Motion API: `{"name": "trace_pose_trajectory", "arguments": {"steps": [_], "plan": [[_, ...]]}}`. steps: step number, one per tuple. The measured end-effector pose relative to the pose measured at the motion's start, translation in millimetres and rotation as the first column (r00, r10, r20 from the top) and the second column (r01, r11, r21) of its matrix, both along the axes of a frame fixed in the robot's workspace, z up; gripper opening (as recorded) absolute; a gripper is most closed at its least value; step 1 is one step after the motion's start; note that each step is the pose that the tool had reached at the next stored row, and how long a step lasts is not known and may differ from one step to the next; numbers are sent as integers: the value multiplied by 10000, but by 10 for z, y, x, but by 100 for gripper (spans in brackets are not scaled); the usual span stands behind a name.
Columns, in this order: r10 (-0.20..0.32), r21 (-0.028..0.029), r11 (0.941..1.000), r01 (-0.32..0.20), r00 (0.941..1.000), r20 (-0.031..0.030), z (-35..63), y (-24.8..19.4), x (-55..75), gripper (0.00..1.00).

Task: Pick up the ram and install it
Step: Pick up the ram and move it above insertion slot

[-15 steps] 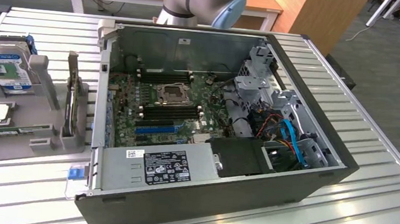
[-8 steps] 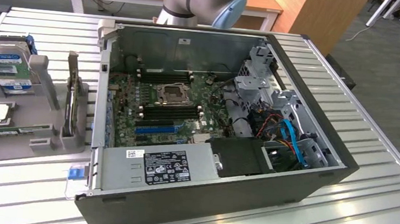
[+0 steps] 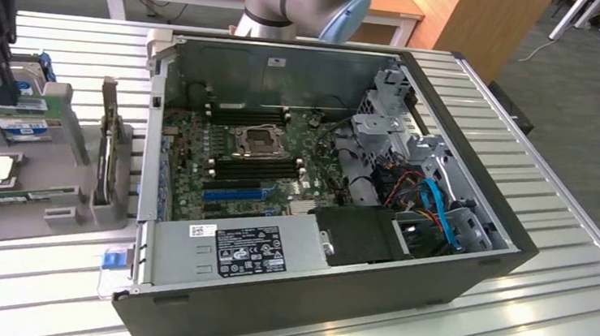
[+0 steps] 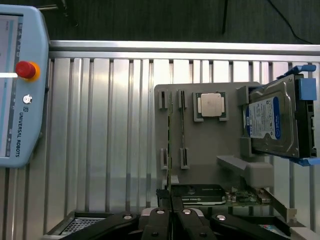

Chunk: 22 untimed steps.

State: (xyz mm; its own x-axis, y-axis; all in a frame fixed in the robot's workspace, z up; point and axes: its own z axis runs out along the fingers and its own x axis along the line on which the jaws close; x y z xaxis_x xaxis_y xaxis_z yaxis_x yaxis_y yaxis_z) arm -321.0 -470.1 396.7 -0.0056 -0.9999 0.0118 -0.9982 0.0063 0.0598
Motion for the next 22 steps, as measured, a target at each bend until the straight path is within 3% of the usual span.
{"name": "trace_pose_trajectory", "arguments": {"steps": [22], "plan": [[-2,0,10000,2,10000,-47,0,0,376,12]]}}
